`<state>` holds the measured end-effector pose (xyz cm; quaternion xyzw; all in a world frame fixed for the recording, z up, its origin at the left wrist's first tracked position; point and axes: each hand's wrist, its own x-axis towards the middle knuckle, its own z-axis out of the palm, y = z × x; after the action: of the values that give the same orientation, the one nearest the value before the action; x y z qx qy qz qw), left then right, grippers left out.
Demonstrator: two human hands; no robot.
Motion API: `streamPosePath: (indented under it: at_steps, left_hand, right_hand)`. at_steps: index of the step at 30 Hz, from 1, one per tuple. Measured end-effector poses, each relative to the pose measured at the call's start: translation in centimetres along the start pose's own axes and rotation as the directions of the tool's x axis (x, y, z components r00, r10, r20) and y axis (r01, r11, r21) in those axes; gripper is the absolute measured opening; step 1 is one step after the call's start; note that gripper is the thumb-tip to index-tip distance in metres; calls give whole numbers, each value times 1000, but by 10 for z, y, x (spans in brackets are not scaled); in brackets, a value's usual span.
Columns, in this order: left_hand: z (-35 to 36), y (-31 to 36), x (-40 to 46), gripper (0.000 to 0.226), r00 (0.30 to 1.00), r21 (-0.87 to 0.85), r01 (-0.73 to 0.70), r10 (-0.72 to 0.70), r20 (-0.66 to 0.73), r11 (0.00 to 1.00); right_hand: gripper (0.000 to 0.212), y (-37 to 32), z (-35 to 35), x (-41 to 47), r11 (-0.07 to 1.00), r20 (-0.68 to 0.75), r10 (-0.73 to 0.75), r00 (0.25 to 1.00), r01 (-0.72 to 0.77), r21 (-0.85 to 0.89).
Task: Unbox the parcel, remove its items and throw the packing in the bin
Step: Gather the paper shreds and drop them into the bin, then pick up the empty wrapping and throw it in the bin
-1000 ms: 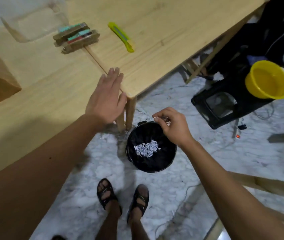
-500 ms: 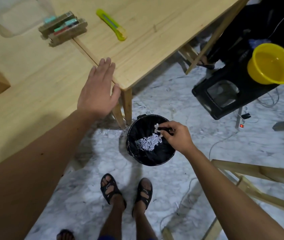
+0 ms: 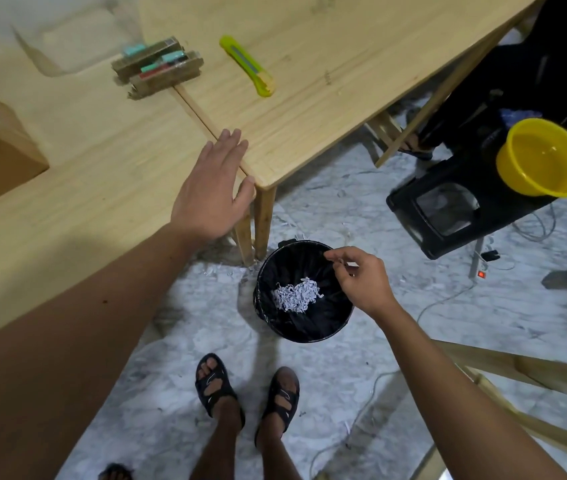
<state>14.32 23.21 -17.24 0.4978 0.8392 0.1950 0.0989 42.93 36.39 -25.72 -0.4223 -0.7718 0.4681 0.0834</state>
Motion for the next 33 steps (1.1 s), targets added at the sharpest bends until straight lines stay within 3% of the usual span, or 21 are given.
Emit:
streamPosePath:
  at_steps: [12,21,24,28,33]
  left_hand:
    - [4,-6,1,62,1000,-45,-12,12,6,999]
    - [-52,-27,-42,56,989,-242,147,-140,45,959]
    - [-97,-41,-57,54,977,-296,194,-212,-29,935]
    - [-167,-73,-74,52,941,-273,184,-250,-230,944]
    - [-227,-141,-108,50,829,-248,320,-397,-394,914]
  right_hand:
    - [25,-13,1,-3,1000,-10,-1,1000,1,21]
    - [20,-125,-1,6,982,19,-178,984,176,68]
    - [19,-182,9,15,970,71,-236,969,231,71]
    - [19,-263,47,38,944,140,-326,935,314,104]
    - [20,-348,126,61,898,234,-439,867,417,139]
